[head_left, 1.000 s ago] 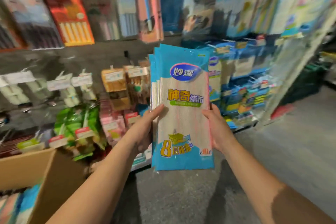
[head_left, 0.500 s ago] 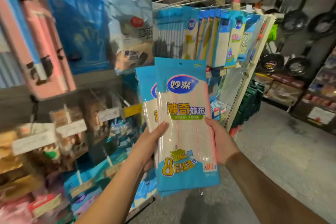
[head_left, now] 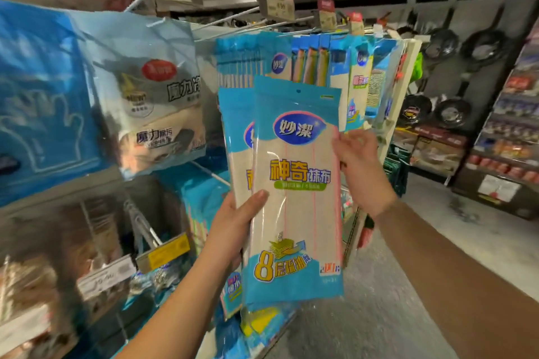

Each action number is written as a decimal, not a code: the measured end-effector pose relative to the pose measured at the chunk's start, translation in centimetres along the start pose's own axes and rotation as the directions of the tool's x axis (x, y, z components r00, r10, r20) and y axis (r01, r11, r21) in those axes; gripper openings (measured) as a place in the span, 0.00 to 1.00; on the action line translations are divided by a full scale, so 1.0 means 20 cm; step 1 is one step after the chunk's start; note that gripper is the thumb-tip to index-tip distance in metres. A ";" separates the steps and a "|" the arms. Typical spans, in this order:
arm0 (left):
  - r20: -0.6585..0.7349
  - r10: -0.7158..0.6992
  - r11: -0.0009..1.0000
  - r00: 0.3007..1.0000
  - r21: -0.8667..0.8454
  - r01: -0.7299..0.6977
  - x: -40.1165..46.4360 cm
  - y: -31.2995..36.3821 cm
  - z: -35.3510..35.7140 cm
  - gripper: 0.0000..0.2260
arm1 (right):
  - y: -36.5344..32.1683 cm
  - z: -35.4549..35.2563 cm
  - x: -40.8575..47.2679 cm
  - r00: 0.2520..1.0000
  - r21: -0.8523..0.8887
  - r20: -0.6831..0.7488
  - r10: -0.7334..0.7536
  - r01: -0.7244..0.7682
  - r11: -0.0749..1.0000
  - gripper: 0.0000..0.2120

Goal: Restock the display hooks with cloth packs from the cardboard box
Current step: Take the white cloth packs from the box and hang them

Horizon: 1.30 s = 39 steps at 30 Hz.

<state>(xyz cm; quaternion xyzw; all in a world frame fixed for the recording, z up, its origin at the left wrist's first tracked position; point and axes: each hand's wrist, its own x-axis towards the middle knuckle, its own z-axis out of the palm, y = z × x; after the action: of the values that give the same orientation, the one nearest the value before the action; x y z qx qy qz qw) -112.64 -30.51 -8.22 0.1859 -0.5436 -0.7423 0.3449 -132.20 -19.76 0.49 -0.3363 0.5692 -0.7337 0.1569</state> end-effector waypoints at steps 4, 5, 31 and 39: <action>-0.023 0.001 1.000 1.000 -0.006 -0.001 0.13 0.02 0.05 0.21 | -0.08 0.00 0.33 0.995 -0.048 0.047 -0.086 0.089 0.995 0.10; -0.035 0.002 1.000 0.999 0.007 -0.002 0.16 0.03 0.06 0.21 | -0.09 0.01 0.40 0.993 -0.058 0.076 -0.095 0.099 0.993 0.09; -0.368 0.127 0.974 0.921 0.221 -0.046 1.23 -0.01 0.60 0.24 | -0.01 -0.13 1.85 0.919 0.161 0.325 -0.222 0.177 0.971 0.21; -0.414 0.175 0.963 0.893 0.259 -0.069 1.22 0.02 0.68 0.20 | -0.05 -0.09 1.97 0.896 0.301 0.381 -0.228 0.113 0.947 0.23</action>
<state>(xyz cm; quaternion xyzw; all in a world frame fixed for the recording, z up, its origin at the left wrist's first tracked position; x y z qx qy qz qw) -138.37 -38.73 -0.88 0.3514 -0.5488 -0.5886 0.4784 -161.88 -42.28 13.53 -0.5072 0.3854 -0.7284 0.2522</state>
